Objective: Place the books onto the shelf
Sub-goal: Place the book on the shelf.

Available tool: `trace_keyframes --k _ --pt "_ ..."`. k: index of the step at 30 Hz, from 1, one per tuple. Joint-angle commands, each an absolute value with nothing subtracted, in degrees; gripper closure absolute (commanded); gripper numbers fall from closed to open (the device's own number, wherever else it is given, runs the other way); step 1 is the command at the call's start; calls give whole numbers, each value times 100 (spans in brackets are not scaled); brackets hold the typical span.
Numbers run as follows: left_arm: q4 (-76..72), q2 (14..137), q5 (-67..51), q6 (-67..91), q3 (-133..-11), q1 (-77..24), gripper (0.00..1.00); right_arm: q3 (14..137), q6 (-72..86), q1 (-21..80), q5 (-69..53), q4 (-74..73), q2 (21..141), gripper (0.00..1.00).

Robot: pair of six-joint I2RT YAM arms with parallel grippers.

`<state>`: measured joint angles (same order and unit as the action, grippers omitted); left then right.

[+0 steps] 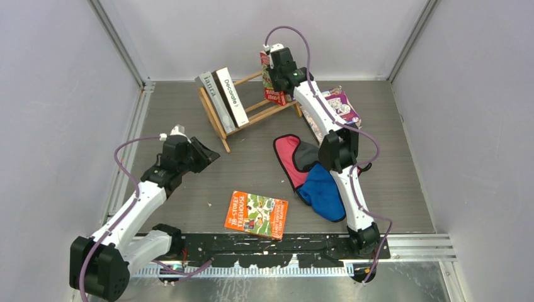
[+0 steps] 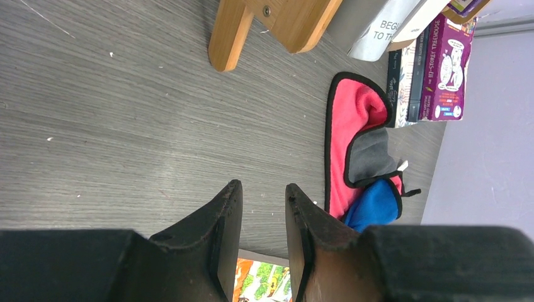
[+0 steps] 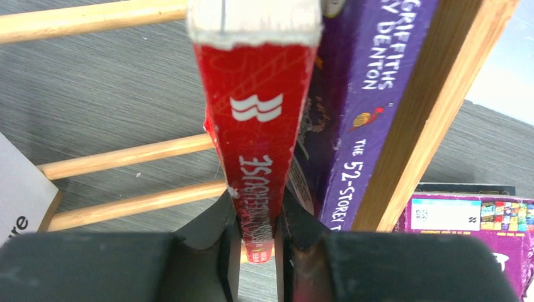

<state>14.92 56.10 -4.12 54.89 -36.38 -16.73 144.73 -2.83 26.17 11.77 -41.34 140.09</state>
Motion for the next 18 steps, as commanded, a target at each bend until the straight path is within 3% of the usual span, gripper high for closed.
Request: trace_keyframes --k 1,18 --pt "1205 5448 -491 5528 -3622 -1633 68 14561 -264 2619 1225 -3997 13491 84" --pt "1214 5443 -514 5568 -3613 -1635 68 15095 -281 2612 1169 -4497 13336 89"
